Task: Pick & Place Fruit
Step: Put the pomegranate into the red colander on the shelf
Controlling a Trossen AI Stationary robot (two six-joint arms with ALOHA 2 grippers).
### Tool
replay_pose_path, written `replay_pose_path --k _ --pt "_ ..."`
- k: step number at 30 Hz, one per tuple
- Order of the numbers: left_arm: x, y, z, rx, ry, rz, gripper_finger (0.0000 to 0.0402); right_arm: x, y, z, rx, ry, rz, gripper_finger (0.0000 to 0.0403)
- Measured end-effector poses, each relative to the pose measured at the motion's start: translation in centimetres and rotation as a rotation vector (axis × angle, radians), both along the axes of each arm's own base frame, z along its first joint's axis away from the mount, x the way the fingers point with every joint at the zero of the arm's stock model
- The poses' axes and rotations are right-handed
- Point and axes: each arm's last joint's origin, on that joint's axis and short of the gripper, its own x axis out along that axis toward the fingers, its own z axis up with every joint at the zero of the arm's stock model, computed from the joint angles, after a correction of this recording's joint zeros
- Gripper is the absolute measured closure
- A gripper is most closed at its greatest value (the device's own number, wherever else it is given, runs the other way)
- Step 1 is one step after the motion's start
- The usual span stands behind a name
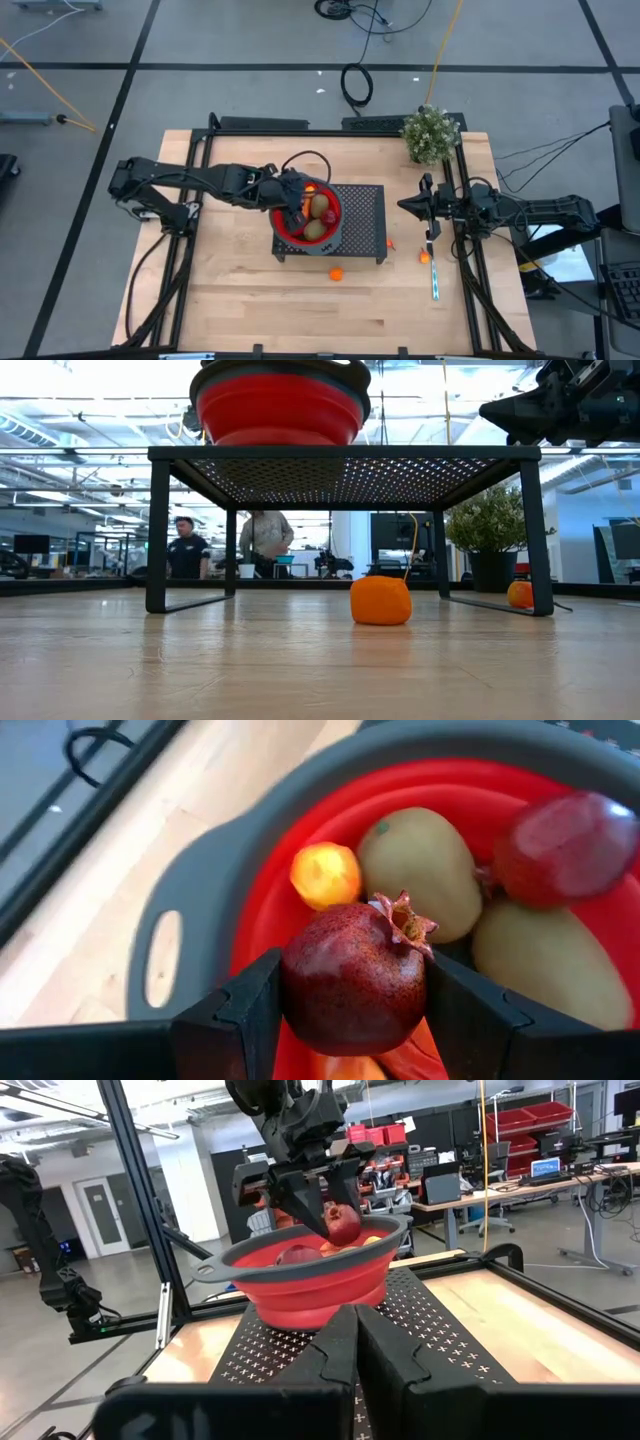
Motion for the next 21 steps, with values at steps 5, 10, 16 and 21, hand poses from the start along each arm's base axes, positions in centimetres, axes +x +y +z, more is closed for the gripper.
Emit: replay_pose_path --k 5,10,16,21 --pt "-0.01 -0.09 -0.02 -0.024 0.004 -0.019 0.0199 0.0 0.0 0.0 0.0 0.0 0.0 0.0403" --pt "-0.01 -0.06 -0.01 -0.02 0.001 -0.009 0.0198 -0.01 0.0 0.08 0.0 -0.009 0.0 0.0403" --pt "-0.01 -0.06 -0.01 -0.02 0.0 -0.006 0.0167 -0.04 0.0 0.27 -0.001 -0.028 0.0 0.0403" --pt "-0.03 -0.05 -0.01 -0.015 0.005 -0.014 0.0133 -0.04 0.0 0.27 -0.001 -0.028 0.001 0.0403"
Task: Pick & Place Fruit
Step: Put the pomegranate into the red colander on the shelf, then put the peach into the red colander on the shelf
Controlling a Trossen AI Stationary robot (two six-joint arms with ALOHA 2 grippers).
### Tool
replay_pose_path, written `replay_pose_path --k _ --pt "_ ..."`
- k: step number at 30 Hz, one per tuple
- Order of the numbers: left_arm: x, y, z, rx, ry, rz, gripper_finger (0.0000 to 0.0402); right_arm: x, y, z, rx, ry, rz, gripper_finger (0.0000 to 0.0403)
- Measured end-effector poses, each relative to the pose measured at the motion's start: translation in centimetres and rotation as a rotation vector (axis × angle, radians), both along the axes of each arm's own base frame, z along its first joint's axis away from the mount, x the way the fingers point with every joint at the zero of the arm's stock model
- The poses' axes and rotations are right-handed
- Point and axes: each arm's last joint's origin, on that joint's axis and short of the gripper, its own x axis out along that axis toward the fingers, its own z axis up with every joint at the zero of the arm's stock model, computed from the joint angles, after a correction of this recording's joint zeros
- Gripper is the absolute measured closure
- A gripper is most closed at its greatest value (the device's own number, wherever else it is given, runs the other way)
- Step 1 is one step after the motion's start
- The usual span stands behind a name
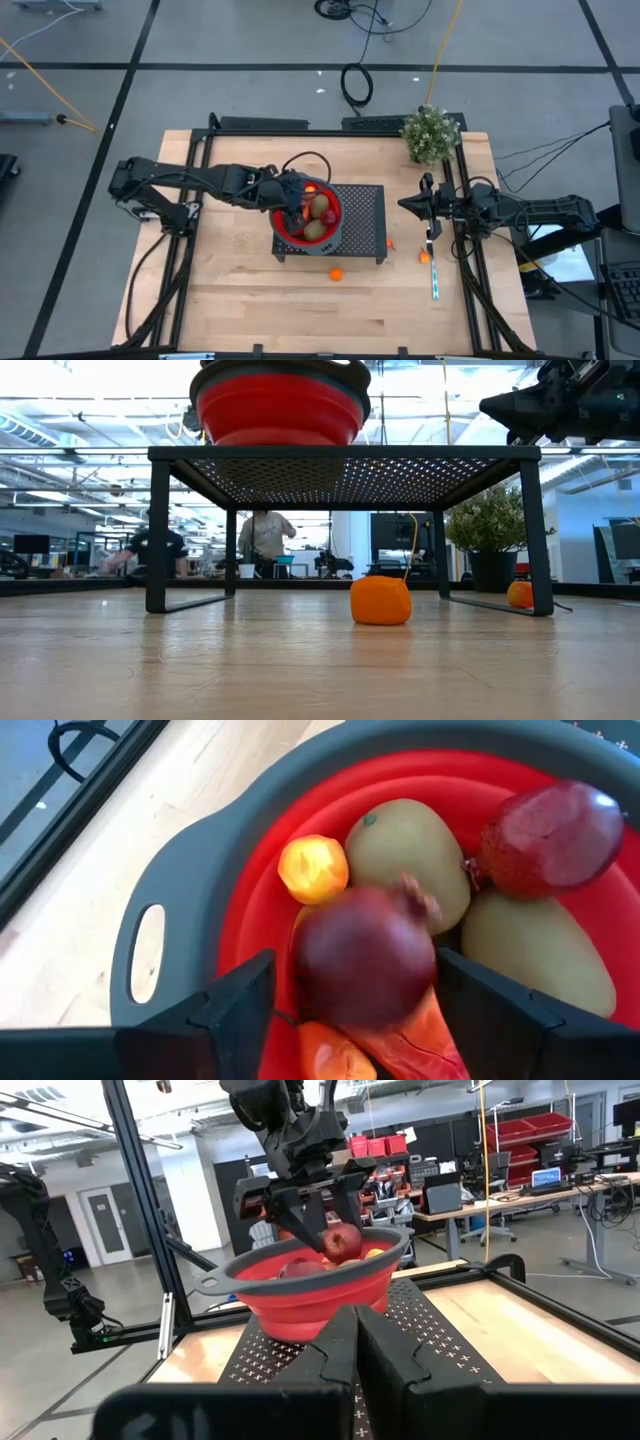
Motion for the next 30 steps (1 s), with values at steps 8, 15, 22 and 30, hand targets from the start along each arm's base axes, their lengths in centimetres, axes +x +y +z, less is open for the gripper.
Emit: replay_pose_path --k 8,15,22,30 --pt "-0.6 0.1 0.2 0.009 0.027 -0.011 0.0096 0.0 0.0 0.0 0.0 -0.002 0.001 0.0403" --pt "-1.6 0.1 2.2 -0.01 -0.043 0.01 0.0101 0.0 0.0 0.0 0.0 -0.002 0.002 0.0403" --pt "-2.6 0.2 5.0 -0.022 -0.141 0.01 0.0112 0.0 0.0 0.1 0.0 -0.01 0.002 0.0403" --pt "-4.4 0.2 6.7 -0.062 -0.172 0.048 0.0127 0.0 0.0 0.1 -0.001 -0.011 0.002 0.0403"
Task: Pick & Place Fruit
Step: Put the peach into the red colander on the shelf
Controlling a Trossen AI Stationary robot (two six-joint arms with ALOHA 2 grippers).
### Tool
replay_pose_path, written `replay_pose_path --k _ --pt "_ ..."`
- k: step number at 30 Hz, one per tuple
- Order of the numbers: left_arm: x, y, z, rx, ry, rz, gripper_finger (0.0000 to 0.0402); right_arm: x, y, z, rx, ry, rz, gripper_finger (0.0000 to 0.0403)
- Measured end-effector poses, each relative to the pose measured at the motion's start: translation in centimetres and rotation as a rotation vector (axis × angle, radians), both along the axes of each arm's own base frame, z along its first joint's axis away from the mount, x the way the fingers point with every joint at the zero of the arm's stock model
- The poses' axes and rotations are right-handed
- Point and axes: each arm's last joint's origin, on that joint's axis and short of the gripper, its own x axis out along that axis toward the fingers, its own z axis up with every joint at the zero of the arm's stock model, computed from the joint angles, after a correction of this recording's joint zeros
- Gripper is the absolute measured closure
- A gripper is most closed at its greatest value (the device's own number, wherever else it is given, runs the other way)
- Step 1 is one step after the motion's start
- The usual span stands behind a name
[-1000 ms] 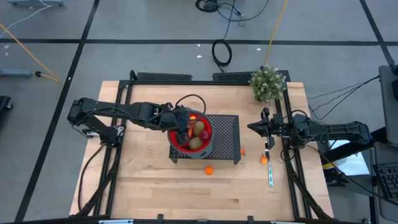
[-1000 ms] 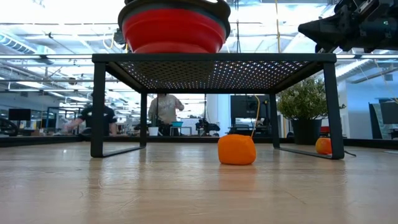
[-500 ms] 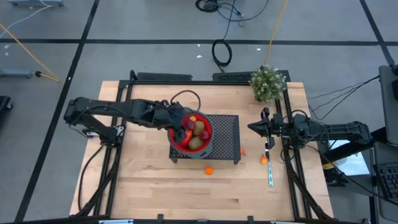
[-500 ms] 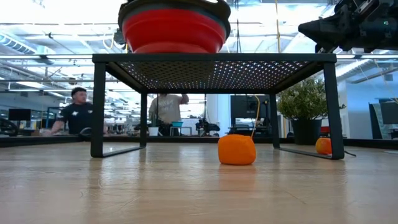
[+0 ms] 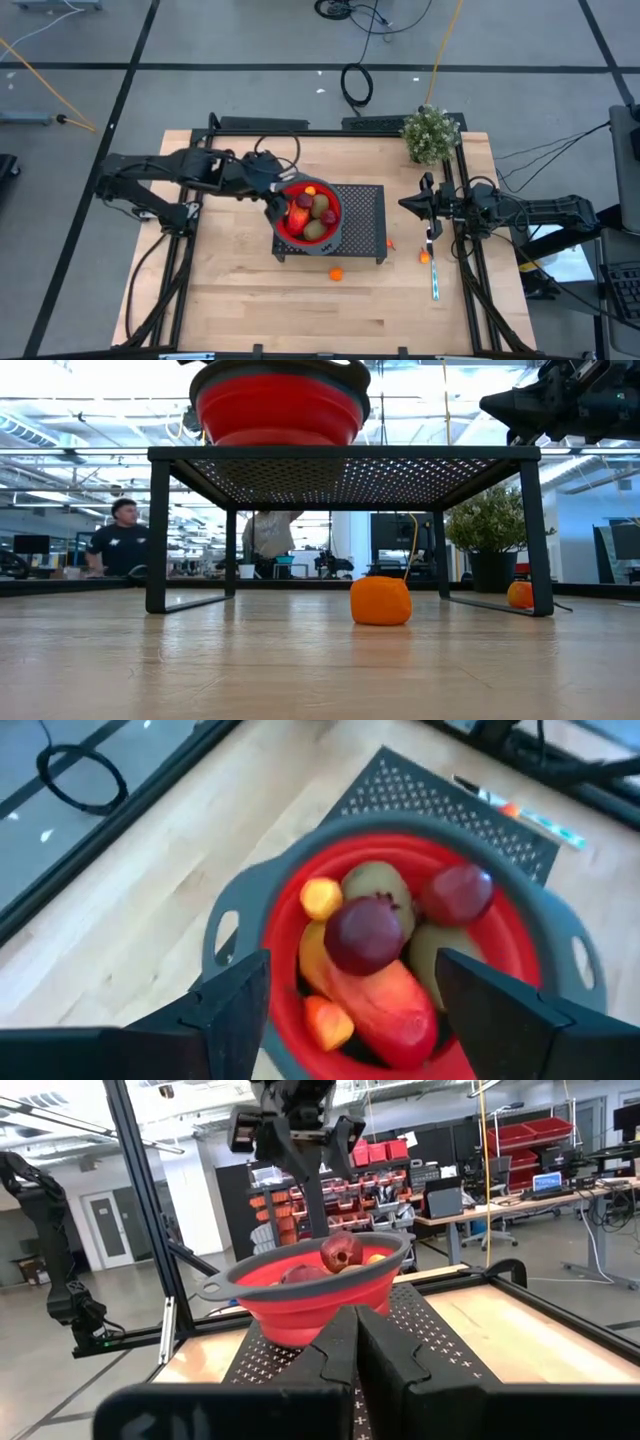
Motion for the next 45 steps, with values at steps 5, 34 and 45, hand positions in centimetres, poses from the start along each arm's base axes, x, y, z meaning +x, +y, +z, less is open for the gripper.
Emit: replay_pose_path --k 5,34,45 --pt "-0.8 0.1 0.4 -0.017 -0.011 0.031 0.0146 0.0 0.0 0.0 0.0 0.002 0.0 0.0403" --pt "-1.0 -0.1 0.6 0.048 0.012 -0.124 0.0392 0.0 0.0 -0.1 -0.003 0.011 -0.002 0.0403" --pt "-0.8 -0.3 0.3 0.034 0.007 -0.196 0.0399 0.0 0.0 -0.2 -0.003 0.018 -0.002 0.0403"
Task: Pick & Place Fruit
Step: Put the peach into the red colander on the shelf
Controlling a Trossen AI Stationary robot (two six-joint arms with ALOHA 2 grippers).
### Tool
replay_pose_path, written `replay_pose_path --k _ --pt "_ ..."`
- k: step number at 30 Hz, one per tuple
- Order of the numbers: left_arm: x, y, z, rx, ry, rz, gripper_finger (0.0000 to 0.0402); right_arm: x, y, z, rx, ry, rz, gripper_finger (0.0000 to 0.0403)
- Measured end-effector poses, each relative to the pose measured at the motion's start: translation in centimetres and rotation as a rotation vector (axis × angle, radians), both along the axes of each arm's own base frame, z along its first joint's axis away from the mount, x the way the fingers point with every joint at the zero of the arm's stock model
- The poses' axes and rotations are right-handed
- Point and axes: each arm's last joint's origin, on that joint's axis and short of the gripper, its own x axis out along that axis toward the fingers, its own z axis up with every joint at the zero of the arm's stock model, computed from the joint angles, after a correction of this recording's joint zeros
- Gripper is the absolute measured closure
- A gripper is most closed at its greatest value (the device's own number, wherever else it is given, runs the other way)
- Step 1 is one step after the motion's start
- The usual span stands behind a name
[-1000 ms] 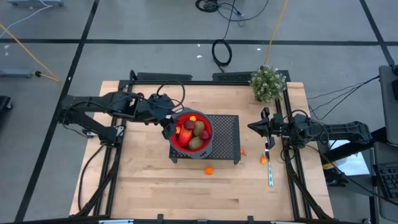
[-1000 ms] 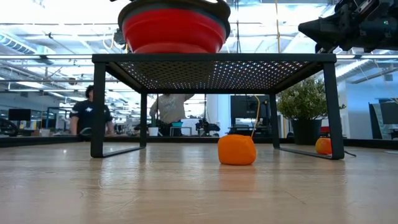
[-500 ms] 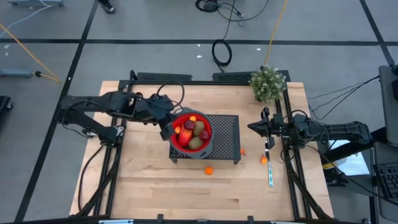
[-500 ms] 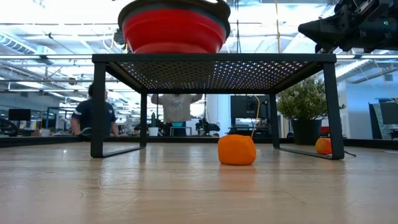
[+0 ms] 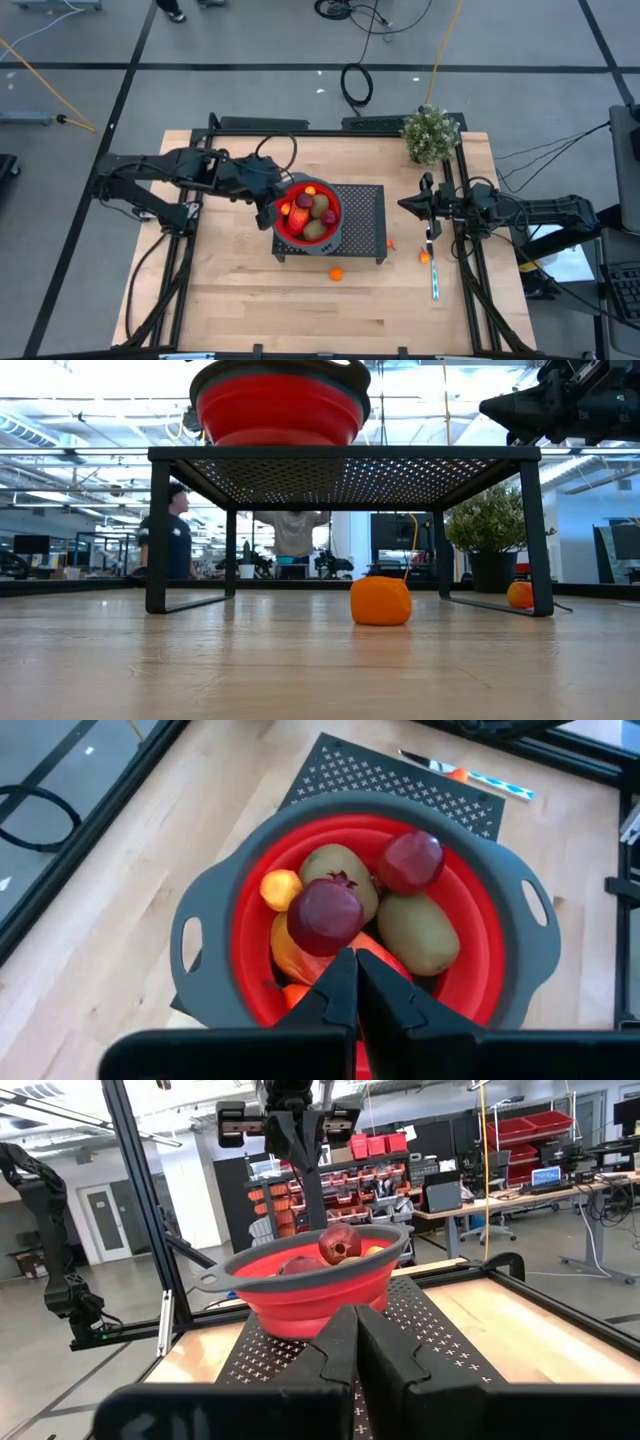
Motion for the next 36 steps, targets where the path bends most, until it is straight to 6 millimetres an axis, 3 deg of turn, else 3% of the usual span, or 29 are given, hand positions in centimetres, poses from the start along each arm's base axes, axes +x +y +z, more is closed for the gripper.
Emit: replay_pose_path --k 7,17,28,36 --pt "-0.3 0.0 -0.2 -0.015 -0.075 -0.052 0.04 0.0 0.0 0.0 0.0 0.002 0.001 0.0403" --pt "-4.8 0.4 -0.3 -0.037 -0.24 -0.014 0.0401 0.1 0.0 -0.2 0.0 0.021 0.001 0.0403" --pt "-8.8 0.6 -2.9 -0.034 -0.371 -0.058 0.0401 0.1 0.0 -0.2 0.002 0.018 0.0 0.0403" --pt "-10.4 0.6 -5.3 -0.049 -0.46 -0.083 0.0399 0.1 0.0 -0.2 0.003 0.018 -0.001 0.0403"
